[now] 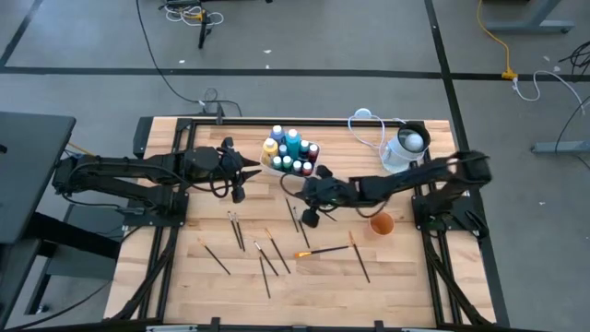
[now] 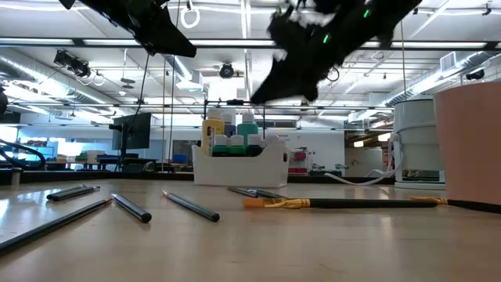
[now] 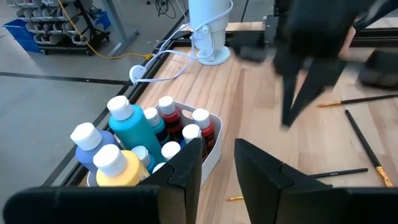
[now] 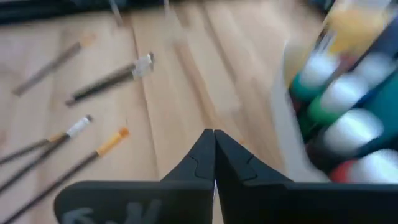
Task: Pick & Place Paint Supplies
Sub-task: Put the black paint brush into the orange cup
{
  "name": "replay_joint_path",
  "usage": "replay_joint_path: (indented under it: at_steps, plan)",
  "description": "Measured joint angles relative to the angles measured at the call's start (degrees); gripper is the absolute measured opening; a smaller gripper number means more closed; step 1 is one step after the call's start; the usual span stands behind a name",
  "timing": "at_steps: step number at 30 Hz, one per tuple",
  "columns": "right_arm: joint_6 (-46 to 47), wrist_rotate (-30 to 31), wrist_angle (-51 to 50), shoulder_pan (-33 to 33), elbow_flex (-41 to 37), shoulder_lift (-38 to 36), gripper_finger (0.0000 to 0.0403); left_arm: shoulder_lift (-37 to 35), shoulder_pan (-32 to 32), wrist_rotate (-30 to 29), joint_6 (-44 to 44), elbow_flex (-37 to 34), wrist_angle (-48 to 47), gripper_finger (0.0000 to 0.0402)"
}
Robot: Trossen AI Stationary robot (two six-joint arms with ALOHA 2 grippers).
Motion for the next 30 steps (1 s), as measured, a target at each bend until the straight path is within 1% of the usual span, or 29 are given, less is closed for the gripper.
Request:
replay_joint_path:
  at_steps: [3, 6, 9, 13, 15, 17, 20, 24, 27, 30]
  plan:
    - [-3.2, 3.6, -1.4, 2.6, 0.1, -6.4, 0.0001, 0.0, 0.0, 0.0, 0.0, 0.0, -0.1, 0.0103]
    - [-4.9, 7.7, -5.1, 5.8, 0.1, -12.6, 0.0001, 0.0, 0.0, 0.2, -0.2, 0.0, -0.7, 0.0103]
    - [-5.5, 14.7, -10.0, 9.8, 0.1, -17.7, 0.0001, 0.0, 0.0, 0.2, -0.3, 0.0, -1.2, 0.0103]
    - [-3.8, 25.1, -16.4, 15.7, 0.1, -22.1, 0.0, 0.0, 0.0, 0.3, -0.7, 0.0, -1.2, 0.0103]
    - [-2.6, 29.0, -19.7, 18.5, 0.1, -23.3, 0.0, 0.0, 0.0, 0.3, -1.5, 0.0, -1.2, 0.0103]
    - [-2.2, 31.7, -21.0, 21.0, -0.2, -23.7, 0.0, 0.0, 0.0, 0.3, -1.9, 0.0, -1.2, 0.0103]
    - [-3.0, 34.7, -18.6, 23.7, -3.1, -24.0, 0.0, 0.0, 0.0, 0.3, -2.1, 0.0, -1.2, 0.0103]
    - [-4.5, 39.4, -11.6, 25.6, -10.3, -25.2, 0.0, 0.0, -0.3, 0.4, -2.4, 0.0, -1.2, 0.0103]
    - [-5.7, 41.1, -4.1, 26.6, -16.5, -28.4, 0.0, 0.0, -0.8, 0.4, -2.4, 0.0, -1.2, 0.0103]
    - [-6.9, 42.3, 0.2, 27.6, -22.3, -33.2, 0.0, 0.0, -1.4, 0.3, -2.3, 0.0, -1.0, 0.0103]
